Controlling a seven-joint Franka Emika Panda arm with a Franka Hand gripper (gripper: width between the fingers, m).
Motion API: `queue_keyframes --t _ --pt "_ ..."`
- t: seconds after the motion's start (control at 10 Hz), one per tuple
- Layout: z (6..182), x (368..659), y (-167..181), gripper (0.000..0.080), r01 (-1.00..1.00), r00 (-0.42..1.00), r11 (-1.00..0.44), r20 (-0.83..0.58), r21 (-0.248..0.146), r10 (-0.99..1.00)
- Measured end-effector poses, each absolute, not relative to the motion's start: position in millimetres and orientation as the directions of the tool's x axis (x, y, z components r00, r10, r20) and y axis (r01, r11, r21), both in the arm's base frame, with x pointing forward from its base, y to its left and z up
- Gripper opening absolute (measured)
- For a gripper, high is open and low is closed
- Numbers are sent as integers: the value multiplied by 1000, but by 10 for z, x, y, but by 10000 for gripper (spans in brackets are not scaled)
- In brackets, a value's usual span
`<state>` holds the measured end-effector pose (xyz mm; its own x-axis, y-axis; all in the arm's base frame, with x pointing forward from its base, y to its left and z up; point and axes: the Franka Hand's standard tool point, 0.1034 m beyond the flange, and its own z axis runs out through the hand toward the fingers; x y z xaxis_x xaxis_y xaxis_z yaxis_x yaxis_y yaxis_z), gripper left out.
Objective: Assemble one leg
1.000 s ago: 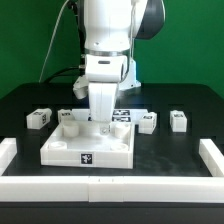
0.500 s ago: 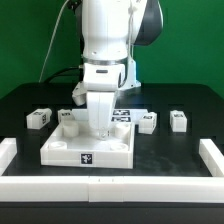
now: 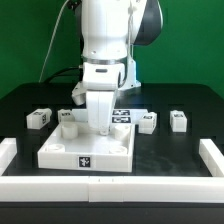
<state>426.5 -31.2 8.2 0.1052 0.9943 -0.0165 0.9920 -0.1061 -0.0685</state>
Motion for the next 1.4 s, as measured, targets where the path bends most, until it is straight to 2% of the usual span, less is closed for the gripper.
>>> queue_keyframes --t 0.6,0.8,1.3,1.4 --pt "83 4268 -312 61 992 105 -106 -16 -67 994" --pt "90 4301 -298 61 995 81 -81 -11 -52 997" --pt "80 4555 215 61 999 -10 10 7 -31 1000" --pt "79 4551 232 61 999 -3 3 6 -32 1000"
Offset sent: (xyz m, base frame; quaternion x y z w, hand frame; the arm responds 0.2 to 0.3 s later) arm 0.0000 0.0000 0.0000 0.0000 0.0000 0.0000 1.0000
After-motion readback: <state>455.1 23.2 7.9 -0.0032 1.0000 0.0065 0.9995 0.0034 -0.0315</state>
